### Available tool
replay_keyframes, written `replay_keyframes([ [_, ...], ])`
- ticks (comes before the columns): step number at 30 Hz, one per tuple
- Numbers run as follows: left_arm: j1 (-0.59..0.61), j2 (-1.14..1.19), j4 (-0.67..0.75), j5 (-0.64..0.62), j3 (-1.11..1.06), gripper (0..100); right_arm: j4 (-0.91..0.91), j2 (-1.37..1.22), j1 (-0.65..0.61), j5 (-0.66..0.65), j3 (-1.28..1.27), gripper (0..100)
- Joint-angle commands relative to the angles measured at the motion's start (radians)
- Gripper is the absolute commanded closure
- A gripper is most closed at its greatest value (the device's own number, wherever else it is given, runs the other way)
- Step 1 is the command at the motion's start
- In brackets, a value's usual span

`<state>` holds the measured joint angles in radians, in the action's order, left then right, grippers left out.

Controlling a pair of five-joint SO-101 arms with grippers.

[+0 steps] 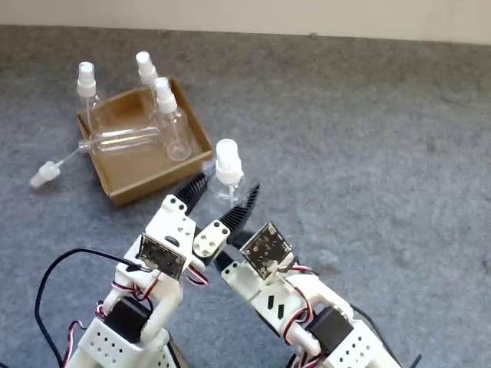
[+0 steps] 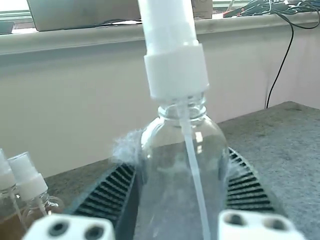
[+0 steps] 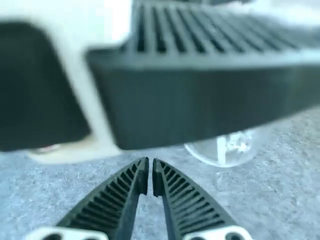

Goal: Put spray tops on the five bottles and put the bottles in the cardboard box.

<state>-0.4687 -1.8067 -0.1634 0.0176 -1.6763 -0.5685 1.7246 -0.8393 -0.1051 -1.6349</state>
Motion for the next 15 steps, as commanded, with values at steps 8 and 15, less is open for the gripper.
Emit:
replay_keyframes([
  [8, -0.081, -0.013, -0.083, 0.006, -0.018, 91, 0.024, 0.01, 0.14, -0.008, 0.01, 98.4],
  [15, -0.076, -0.013, -0.078, 0.009, -0.018, 91, 0.027, 0.01, 0.22, -0.008, 0.007, 98.4],
])
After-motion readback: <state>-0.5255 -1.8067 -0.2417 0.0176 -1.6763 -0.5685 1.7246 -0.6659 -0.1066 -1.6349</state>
